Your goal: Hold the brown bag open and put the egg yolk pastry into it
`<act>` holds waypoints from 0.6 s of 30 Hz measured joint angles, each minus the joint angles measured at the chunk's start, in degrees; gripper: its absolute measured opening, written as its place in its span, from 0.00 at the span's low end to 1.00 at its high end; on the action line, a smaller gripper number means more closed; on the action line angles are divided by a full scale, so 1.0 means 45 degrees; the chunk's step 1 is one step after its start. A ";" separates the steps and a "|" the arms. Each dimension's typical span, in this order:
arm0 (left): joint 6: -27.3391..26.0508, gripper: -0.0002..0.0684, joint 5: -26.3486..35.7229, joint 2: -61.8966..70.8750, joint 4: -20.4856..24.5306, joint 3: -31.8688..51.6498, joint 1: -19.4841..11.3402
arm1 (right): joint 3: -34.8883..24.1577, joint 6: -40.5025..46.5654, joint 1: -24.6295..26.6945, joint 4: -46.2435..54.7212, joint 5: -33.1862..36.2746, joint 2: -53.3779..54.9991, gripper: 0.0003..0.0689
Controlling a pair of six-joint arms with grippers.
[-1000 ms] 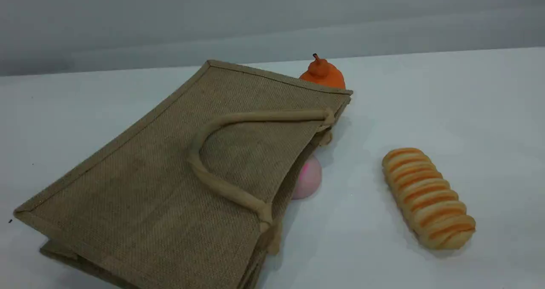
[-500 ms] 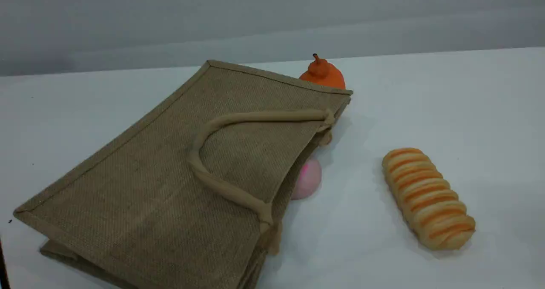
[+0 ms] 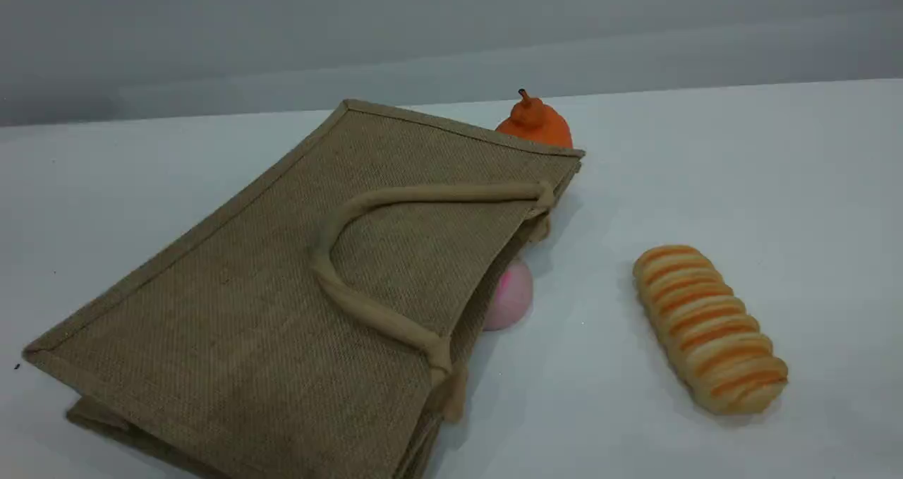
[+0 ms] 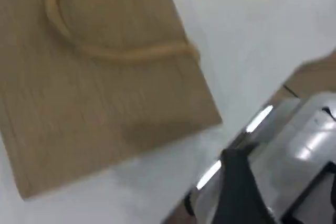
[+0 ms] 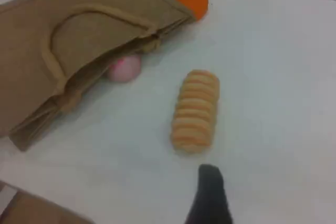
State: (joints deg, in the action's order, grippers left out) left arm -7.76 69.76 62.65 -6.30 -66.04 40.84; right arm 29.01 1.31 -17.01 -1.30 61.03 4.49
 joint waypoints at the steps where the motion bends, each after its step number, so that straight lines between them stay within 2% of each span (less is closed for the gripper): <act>1: 0.0168 0.55 -0.0070 -0.0432 0.0000 0.0610 0.0000 | 0.0000 0.0000 0.0000 0.0000 0.0000 0.0000 0.69; 4: 0.0531 0.55 -0.0784 -0.1940 0.0012 0.2244 0.0000 | 0.0000 0.0000 0.0000 0.0000 0.0011 0.0000 0.69; 10: 0.1249 0.55 -0.1106 -0.4990 0.0070 0.4953 0.0000 | 0.0000 0.0000 0.0000 0.0000 0.0011 0.0000 0.69; 18: 0.1323 0.55 -0.1634 -0.8185 0.0170 0.6867 -0.0015 | -0.0011 0.0000 0.0000 0.0000 0.0011 0.0000 0.69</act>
State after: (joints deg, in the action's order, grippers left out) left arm -1.81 62.41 25.81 -5.54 -35.14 40.77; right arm 28.96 1.31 -17.01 -1.30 61.08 4.49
